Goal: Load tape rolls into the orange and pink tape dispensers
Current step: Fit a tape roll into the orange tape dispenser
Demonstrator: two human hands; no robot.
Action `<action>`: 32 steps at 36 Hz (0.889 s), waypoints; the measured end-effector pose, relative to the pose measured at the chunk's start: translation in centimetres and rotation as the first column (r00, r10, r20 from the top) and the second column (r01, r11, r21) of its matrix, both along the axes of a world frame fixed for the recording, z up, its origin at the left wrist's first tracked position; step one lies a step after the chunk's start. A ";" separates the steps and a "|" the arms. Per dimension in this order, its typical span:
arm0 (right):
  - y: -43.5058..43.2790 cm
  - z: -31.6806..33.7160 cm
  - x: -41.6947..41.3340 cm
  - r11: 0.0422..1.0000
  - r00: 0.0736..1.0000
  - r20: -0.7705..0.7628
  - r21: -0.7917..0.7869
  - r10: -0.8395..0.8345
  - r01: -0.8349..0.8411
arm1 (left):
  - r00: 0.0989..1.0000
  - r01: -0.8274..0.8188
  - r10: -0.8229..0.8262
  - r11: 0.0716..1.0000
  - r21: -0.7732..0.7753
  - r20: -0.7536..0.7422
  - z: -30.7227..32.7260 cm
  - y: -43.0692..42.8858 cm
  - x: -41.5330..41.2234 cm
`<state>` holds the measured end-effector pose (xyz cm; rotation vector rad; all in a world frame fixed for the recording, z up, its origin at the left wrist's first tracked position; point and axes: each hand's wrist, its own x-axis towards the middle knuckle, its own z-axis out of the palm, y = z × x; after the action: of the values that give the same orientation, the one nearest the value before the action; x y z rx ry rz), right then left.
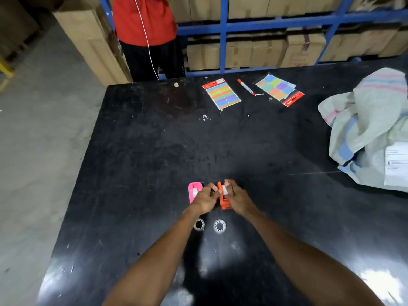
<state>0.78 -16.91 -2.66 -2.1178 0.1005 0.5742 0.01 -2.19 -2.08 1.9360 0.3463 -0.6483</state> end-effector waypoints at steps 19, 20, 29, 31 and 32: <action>-1.3 5.4 -1.4 0.994 0.999 -0.014 0.106 0.035 -0.033 | 0.983 -0.182 0.181 0.914 -0.362 -0.035 4.1 0.8 -1.4; -1.8 5.6 -1.1 0.994 1.000 -0.019 0.108 0.008 -0.006 | 0.980 -0.196 0.199 0.916 -0.351 -0.029 4.4 0.8 -1.1; -3.7 5.6 -0.3 0.994 1.000 0.008 0.107 -0.016 0.015 | 0.988 -0.142 0.146 0.987 0.071 -0.048 2.1 0.1 -0.5; -3.7 5.4 -0.2 0.996 0.999 0.036 0.094 -0.011 0.008 | 0.996 -0.092 0.094 0.953 0.287 0.009 1.5 -0.8 -0.3; -3.7 5.2 -0.2 0.996 0.999 0.052 0.089 -0.008 0.003 | 0.996 -0.083 0.082 0.930 0.359 0.017 1.6 -1.3 -0.3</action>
<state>0.59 -20.63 2.50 -2.0440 0.0508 0.5105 -0.32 -3.52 -0.52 2.2558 0.5756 -0.5549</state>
